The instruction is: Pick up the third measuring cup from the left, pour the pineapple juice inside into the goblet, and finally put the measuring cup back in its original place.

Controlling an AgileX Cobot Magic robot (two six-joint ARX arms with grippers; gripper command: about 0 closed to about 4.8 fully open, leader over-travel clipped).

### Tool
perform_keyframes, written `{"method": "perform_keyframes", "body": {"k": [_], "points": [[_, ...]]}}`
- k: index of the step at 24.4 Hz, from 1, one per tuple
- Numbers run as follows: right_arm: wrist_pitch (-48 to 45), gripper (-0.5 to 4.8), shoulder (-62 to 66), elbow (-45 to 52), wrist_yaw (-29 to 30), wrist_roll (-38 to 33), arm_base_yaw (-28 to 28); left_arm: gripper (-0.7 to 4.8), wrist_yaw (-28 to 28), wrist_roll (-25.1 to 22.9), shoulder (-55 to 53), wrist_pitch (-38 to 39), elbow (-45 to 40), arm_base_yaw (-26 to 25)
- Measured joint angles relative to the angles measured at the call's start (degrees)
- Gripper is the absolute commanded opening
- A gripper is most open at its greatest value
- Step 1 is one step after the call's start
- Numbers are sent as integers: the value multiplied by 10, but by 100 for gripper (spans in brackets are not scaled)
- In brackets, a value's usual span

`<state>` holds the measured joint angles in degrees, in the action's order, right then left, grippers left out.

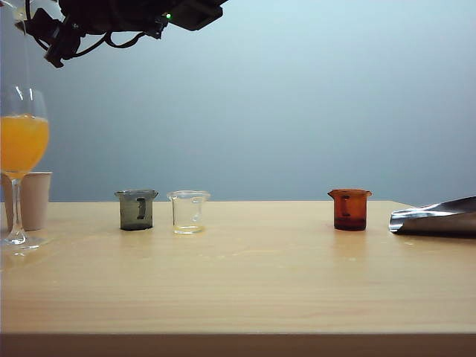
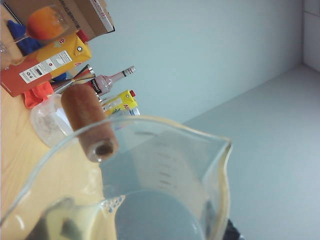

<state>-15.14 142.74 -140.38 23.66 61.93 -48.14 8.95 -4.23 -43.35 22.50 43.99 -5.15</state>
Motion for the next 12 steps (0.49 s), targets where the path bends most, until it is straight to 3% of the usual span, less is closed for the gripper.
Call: {"method": "perform_keyframes", "body": {"k": [12], "points": [[0,103,0,0,4,10,0,-3,0,0,0,0,0,0]]}}
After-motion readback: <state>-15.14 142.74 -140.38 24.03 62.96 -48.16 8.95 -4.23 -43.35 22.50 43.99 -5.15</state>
